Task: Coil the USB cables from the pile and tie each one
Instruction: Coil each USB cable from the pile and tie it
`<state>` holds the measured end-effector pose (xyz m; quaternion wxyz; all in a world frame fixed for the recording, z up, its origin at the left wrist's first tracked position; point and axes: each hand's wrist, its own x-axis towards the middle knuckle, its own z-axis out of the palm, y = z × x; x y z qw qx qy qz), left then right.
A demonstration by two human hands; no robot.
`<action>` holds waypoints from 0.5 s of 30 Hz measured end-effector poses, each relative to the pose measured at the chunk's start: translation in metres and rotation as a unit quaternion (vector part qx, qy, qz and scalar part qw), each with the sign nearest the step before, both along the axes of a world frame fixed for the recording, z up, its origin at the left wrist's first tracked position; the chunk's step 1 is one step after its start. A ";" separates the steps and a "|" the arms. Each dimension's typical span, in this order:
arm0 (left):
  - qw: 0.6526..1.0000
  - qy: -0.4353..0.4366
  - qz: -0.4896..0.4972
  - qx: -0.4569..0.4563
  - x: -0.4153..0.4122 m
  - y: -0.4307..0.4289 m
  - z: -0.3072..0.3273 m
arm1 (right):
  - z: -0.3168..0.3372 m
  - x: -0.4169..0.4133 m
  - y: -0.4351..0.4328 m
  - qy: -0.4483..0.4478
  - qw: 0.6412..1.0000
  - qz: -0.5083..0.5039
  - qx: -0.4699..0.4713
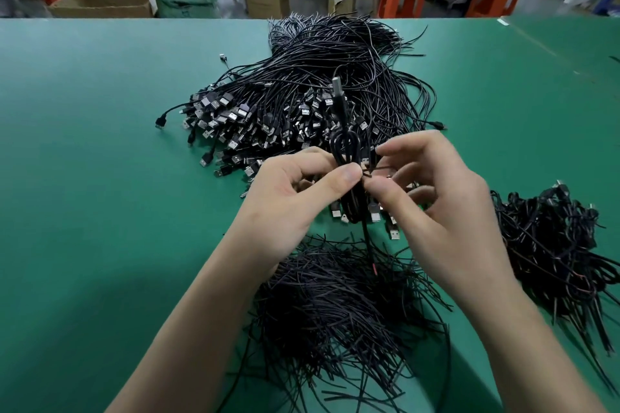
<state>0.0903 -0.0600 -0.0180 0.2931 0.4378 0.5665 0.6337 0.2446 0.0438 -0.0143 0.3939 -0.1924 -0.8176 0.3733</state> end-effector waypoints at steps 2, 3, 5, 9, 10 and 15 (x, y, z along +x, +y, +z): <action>0.999 0.008 -0.023 -0.036 -0.001 -0.001 0.000 | 0.002 0.001 0.001 0.025 0.995 -0.003 0.093; 0.998 0.017 -0.038 -0.048 -0.001 -0.001 0.000 | 0.003 0.002 0.001 0.030 0.991 0.001 0.129; 0.996 0.017 -0.065 -0.057 0.001 -0.001 -0.001 | 0.003 0.003 0.000 0.034 0.985 0.014 0.166; 0.992 -0.008 -0.102 -0.078 0.006 0.002 -0.002 | 0.002 0.002 -0.002 0.046 0.981 -0.002 0.187; 0.991 -0.027 -0.105 -0.083 0.006 0.003 -0.003 | 0.003 0.002 -0.002 0.045 0.982 0.000 0.186; 0.978 -0.124 -0.148 -0.084 0.003 0.000 -0.004 | 0.009 0.005 0.001 0.016 0.980 0.017 0.197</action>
